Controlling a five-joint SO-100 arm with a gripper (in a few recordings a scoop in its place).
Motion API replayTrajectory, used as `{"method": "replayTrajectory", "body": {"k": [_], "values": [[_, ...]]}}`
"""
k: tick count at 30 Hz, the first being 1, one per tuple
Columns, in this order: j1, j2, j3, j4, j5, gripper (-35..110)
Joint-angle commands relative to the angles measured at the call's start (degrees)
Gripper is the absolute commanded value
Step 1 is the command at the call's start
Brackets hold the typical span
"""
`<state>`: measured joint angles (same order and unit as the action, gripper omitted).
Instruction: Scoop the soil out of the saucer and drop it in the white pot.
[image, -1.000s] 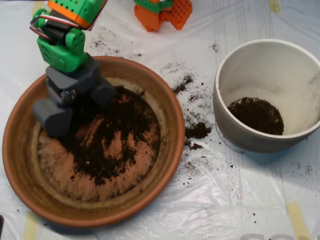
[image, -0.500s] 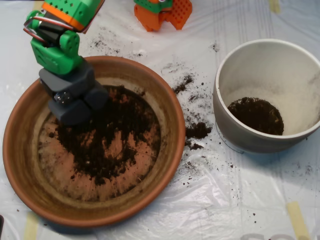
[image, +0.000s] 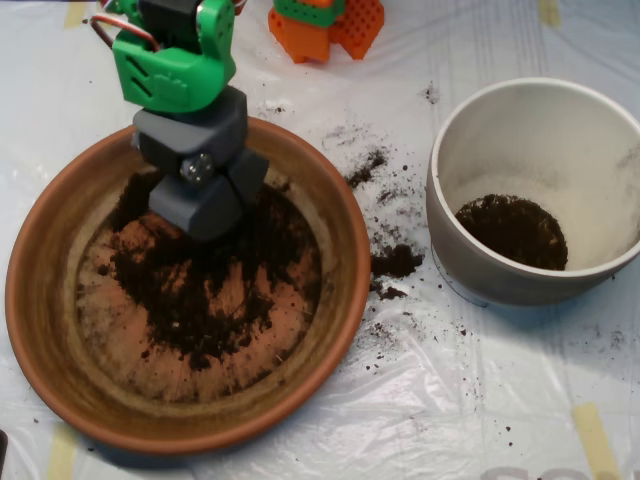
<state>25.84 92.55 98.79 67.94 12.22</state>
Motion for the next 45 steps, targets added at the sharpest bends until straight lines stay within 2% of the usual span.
{"method": "replayTrajectory", "body": {"k": [1, 9, 19, 31, 41, 43, 45], "values": [[-2.9, 7.2, -6.0, 1.9, 0.3, -1], [-10.4, 11.0, -11.7, 4.2, -2.8, -1], [-24.1, 16.4, -19.2, 8.9, -13.4, -1], [-41.9, 5.1, -41.2, 19.3, -14.2, -1], [-53.1, -1.0, -42.4, 17.1, -13.0, 0], [-54.0, -1.9, -42.6, 17.4, -13.4, 5], [-54.3, -2.8, -42.6, 18.0, -14.2, 19]]}}
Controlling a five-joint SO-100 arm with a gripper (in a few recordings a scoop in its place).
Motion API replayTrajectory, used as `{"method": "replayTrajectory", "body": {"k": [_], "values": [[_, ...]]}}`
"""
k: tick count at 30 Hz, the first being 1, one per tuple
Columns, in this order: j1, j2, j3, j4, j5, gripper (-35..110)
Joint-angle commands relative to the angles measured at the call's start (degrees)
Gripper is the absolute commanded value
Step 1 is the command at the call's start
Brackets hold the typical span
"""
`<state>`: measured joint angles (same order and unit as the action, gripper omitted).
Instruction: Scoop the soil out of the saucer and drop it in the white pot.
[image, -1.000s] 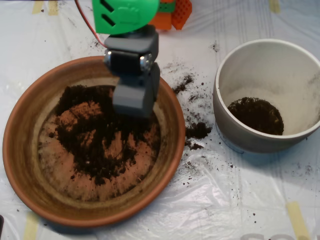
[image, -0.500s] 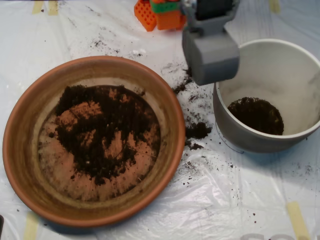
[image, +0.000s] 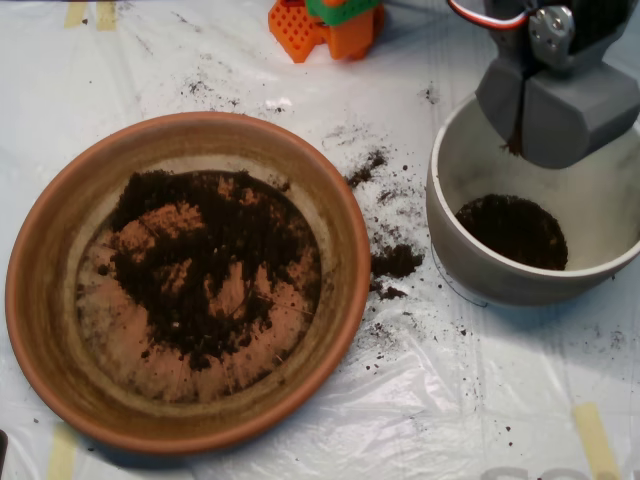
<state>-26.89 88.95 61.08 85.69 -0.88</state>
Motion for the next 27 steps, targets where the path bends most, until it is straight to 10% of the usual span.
{"method": "replayTrajectory", "body": {"k": [1, 27], "values": [[-1.6, 0.8, -4.9, 0.4, -1.1, 21], [-0.7, 17.9, 18.8, -7.5, -3.3, 32]]}}
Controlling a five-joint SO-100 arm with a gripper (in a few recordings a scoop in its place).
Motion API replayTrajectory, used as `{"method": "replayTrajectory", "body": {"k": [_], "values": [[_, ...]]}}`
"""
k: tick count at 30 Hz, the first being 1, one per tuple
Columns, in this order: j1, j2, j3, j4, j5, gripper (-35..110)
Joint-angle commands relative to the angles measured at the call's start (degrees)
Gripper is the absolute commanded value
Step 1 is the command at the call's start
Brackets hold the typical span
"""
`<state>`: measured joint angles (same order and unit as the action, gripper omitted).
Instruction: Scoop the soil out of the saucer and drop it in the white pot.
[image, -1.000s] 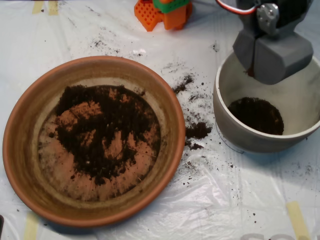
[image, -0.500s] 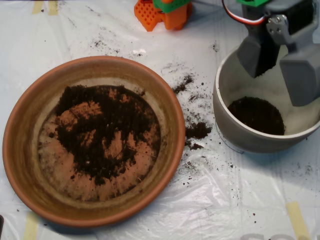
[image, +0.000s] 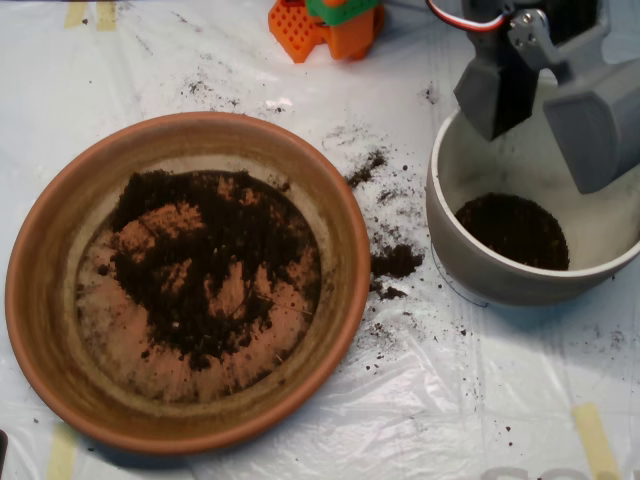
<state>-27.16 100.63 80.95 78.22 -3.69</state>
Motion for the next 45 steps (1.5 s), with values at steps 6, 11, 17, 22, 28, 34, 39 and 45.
{"method": "replayTrajectory", "body": {"k": [6, 11, 17, 22, 28, 34, 39, 45], "values": [[0.6, 5.0, -7.6, 3.7, 0.5, 36], [2.1, 3.5, -14.5, 7.5, 1.2, 40], [6.8, 2.0, -19.8, 9.3, 2.3, 38], [9.4, 1.5, -19.8, 9.1, 3.3, 38], [16.3, 4.9, -17.9, 8.2, 4.0, 40], [26.4, 15.1, 1.9, -0.7, 4.1, 42], [31.6, 20.4, 20.7, -8.4, 3.4, 43], [36.1, 18.5, 31.2, -12.2, 3.7, 46]]}}
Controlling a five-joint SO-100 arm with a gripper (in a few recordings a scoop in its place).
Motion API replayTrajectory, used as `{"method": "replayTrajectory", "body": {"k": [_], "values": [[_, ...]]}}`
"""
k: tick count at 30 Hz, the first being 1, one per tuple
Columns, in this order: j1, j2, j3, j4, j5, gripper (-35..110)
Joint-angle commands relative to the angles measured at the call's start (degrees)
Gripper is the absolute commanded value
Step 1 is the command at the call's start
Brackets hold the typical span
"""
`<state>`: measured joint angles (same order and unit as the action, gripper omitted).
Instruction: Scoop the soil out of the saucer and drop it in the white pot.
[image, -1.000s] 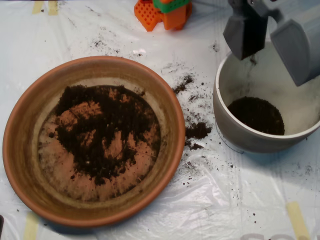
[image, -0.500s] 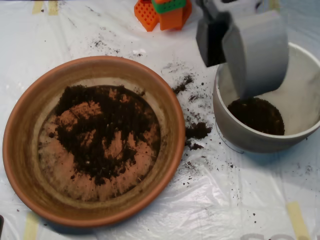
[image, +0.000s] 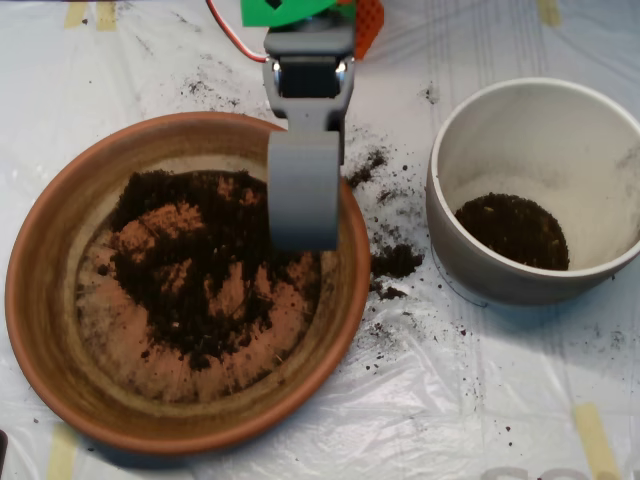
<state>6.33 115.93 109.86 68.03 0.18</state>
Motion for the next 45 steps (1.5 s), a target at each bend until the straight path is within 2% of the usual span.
{"method": "replayTrajectory", "body": {"k": [1, 6, 20, 31, 45], "values": [[3.1, 2.1, 3.0, -2.1, -0.1, 47], [5.3, -3.1, 5.1, -2.5, 1.0, 54], [13.2, -17.5, 0.7, -6.1, 1.4, 56], [18.5, -34.8, -18.2, -1.3, -0.6, 60], [18.8, -41.1, -19.5, 4.1, -2.9, 62]]}}
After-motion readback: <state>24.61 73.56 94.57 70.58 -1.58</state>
